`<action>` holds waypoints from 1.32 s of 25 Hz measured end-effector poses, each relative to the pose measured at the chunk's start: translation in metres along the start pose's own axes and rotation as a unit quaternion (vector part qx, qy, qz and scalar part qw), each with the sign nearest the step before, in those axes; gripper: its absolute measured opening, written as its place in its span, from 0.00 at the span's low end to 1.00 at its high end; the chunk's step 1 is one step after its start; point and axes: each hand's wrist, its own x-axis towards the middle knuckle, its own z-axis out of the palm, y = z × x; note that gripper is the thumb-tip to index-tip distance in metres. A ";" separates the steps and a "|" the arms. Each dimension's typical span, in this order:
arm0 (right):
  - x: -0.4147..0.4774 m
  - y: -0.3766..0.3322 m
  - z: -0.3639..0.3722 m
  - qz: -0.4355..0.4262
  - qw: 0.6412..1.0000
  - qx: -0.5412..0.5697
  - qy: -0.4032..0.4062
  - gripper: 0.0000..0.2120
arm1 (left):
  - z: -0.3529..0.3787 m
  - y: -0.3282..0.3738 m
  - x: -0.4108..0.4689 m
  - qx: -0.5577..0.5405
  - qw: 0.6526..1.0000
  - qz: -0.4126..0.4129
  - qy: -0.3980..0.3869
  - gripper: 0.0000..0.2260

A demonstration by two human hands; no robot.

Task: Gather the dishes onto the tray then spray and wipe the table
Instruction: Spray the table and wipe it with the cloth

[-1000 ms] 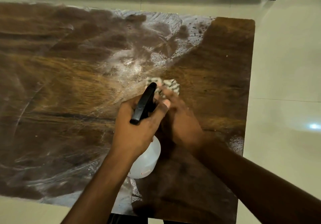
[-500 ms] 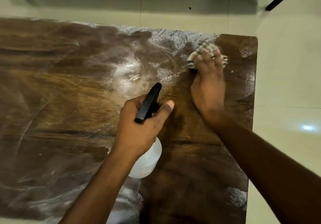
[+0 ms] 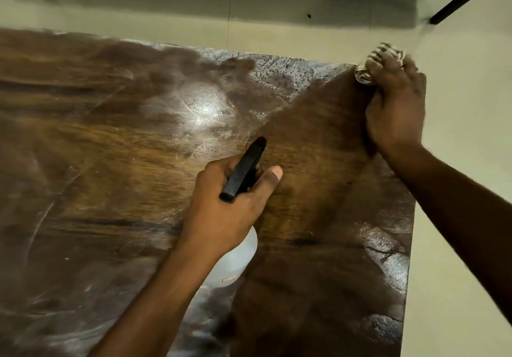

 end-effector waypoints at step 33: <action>-0.028 -0.186 0.059 -0.102 0.989 0.046 -0.098 0.32 | -0.072 -0.037 -0.024 -0.041 0.999 -0.008 -0.004 0.19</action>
